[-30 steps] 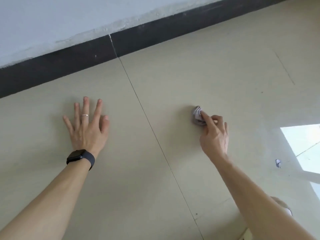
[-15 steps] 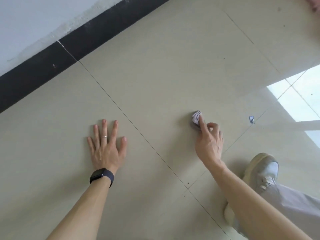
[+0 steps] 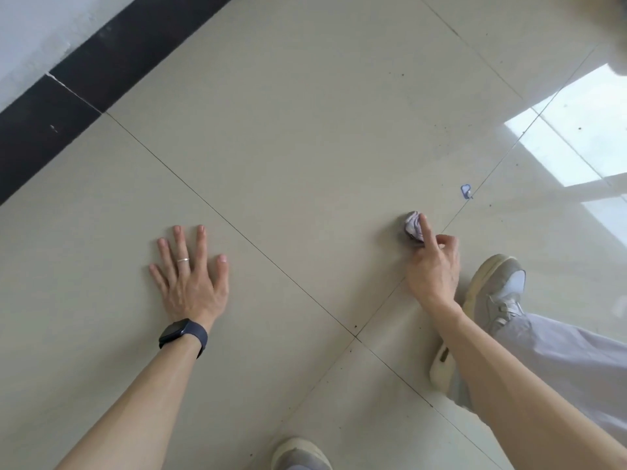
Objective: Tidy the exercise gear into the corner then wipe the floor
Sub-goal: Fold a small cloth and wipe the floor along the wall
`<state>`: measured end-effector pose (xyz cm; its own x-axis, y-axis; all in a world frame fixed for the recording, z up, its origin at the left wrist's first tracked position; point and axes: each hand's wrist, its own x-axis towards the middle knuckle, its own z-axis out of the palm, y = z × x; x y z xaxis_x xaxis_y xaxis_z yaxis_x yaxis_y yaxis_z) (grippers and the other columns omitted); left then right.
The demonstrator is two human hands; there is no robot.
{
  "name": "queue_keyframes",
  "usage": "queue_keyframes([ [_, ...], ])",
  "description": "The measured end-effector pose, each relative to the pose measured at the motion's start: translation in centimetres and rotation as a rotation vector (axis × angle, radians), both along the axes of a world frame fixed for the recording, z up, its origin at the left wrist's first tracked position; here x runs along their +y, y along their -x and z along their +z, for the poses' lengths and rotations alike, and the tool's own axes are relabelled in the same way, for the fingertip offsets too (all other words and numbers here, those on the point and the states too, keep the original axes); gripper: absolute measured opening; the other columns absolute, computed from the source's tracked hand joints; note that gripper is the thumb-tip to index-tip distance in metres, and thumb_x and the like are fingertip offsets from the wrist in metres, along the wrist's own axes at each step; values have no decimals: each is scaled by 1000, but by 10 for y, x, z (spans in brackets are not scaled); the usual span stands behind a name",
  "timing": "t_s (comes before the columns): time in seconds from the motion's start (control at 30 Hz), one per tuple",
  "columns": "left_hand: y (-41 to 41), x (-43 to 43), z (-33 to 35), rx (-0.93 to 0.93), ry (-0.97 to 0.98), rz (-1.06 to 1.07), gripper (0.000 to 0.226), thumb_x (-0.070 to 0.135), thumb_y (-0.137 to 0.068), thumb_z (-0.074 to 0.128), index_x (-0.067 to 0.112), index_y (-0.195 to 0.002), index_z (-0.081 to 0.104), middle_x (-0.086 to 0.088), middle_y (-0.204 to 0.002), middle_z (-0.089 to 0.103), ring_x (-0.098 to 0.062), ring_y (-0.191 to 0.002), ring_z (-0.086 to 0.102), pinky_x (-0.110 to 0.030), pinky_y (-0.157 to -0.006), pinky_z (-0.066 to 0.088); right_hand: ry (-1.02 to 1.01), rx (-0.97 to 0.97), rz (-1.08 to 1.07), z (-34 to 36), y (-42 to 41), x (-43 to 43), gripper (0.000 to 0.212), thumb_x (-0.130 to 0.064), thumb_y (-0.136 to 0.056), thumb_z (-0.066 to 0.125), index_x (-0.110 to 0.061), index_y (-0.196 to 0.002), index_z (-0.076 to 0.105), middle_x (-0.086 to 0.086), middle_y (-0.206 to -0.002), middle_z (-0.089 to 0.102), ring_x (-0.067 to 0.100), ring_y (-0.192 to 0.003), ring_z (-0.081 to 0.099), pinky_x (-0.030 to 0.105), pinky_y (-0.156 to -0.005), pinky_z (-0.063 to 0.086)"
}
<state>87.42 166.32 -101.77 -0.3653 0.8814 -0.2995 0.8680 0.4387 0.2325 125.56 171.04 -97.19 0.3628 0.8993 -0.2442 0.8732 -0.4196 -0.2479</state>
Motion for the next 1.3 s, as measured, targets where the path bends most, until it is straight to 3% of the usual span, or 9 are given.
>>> queue_keyframes([
  [0.1,1,-1,-1,13,-6,-18,70,61,-95,22,37,-159,9,2,-168,-4,-27,-154,-3,-56,-121,0,-64,-3,61,-6,33,-26,73,-5,-79,45,-28,-148,43,16,-115,48,38,-97,51,44,-90,44],
  [0.37,16,-2,11,-110,69,-80,72,64,-94,21,38,-158,2,2,-166,-18,-26,-153,-13,-57,-120,-4,-28,139,1246,-7,122,-114,73,-10,-78,45,-41,-144,43,1,-106,53,21,-86,49,34,-77,42],
  [0.43,28,-21,16,-76,28,-56,71,63,-95,23,39,-158,2,3,-166,-17,-24,-153,-12,-56,-119,-4,-88,68,1267,-10,111,-70,70,-7,-78,45,-42,-138,49,2,-107,54,24,-85,52,36,-77,42],
  [0.63,66,-104,8,29,78,250,74,68,-91,19,39,-158,5,4,-166,-15,-24,-154,-6,-62,-120,0,-60,105,498,-2,167,-15,69,-7,-76,50,-33,-140,52,2,-112,49,25,-95,51,37,-82,39],
  [0.87,70,-116,3,38,46,284,70,65,-94,21,41,-158,8,4,-167,-9,-21,-154,-7,-59,-120,-1,-148,269,1896,-25,181,-83,59,-10,-77,51,-35,-130,60,-1,-100,60,21,-82,51,38,-89,41],
  [0.93,69,-115,1,44,20,299,68,63,-94,27,42,-157,11,5,-168,-6,-21,-154,-6,-58,-121,-1,-281,179,1850,-29,206,-30,63,-5,-73,54,-36,-127,62,2,-102,61,23,-82,53,42,-88,39],
  [1.1,70,-116,0,61,1,296,66,63,-95,27,45,-156,12,5,-168,-4,-20,-154,-4,-57,-121,0,-198,29,1097,-14,237,41,65,-5,-78,58,-34,-136,56,5,-110,54,30,-87,55,43,-83,38],
  [1.23,85,-102,9,123,-88,312,62,63,-94,32,41,-152,31,-4,-160,29,-29,-143,30,-55,-111,21,-192,112,1651,-13,193,-37,62,-8,-76,57,-31,-134,58,1,-109,57,26,-82,58,43,-83,39],
  [1.3,112,-91,11,118,-84,373,64,63,-95,27,41,-155,23,-4,-163,22,-29,-147,24,-57,-113,17,-205,113,1948,-15,179,-46,66,-8,-74,52,-34,-135,56,-2,-109,60,21,-82,56,41,-84,41],
])
